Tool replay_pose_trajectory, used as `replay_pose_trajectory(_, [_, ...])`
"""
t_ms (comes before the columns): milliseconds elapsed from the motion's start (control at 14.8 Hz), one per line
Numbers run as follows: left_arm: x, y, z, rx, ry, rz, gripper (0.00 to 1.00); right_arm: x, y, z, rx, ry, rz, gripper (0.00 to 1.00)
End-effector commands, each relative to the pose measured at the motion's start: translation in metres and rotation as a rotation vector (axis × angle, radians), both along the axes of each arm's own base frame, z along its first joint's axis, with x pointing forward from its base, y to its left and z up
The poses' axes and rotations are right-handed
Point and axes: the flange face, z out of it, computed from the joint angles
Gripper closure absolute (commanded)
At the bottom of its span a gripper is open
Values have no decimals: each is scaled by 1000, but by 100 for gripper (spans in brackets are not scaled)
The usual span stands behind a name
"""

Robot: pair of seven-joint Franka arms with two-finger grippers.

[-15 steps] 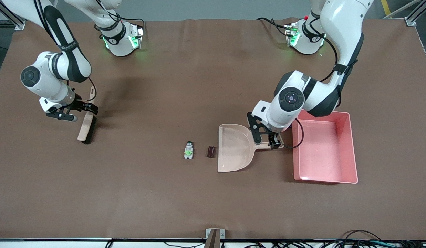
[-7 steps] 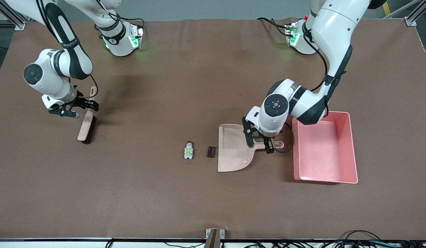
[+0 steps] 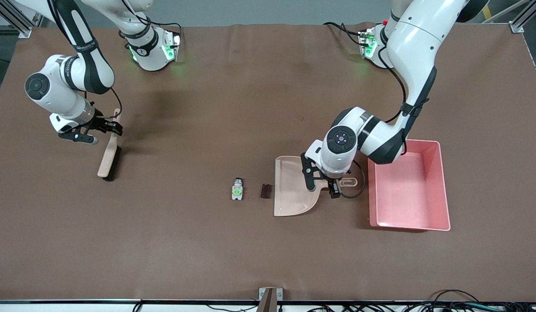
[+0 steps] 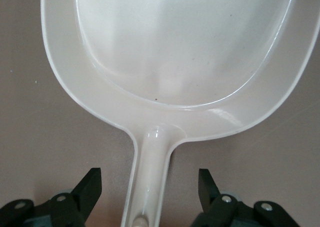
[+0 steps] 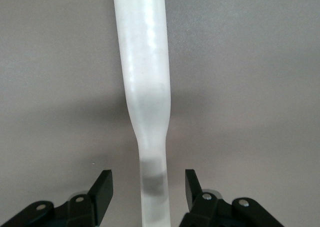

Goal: Clean e-waste and dump in bin
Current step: 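Grasp the dustpan handle with the left gripper while the right gripper grasps the brush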

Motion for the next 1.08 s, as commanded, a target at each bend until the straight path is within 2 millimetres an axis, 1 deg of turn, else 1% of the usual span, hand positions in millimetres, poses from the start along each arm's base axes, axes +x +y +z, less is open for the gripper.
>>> replay_pose_trajectory(0, [4, -3, 0, 22, -18, -8, 18, -12, -6, 3, 0, -6, 1, 37])
replay_pose_trajectory(203, [4, -2, -6, 29, -14, -13, 24, -12, -9, 1, -1, -12, 0, 40])
replay_pose_trajectory(541, [1, -4, -10, 32, -7, -17, 41, -11, -7, -2, 2, -11, -1, 44])
replay_pose_trajectory(608, [0, -5, -11, 36, -9, -24, 43, -12, -7, -3, 2, -10, -2, 45])
replay_pose_trajectory(676, [0, -6, -10, 46, -18, -36, 44, -10, -7, -3, 0, -22, 0, 45])
replay_pose_trajectory(811, [0, -7, -11, 50, -20, -41, 50, -8, -7, -13, -2, -29, 0, 46])
replay_pose_trajectory(1014, [-1, -7, -13, 50, -16, -42, 57, -6, -5, -19, -6, -47, 7, 47])
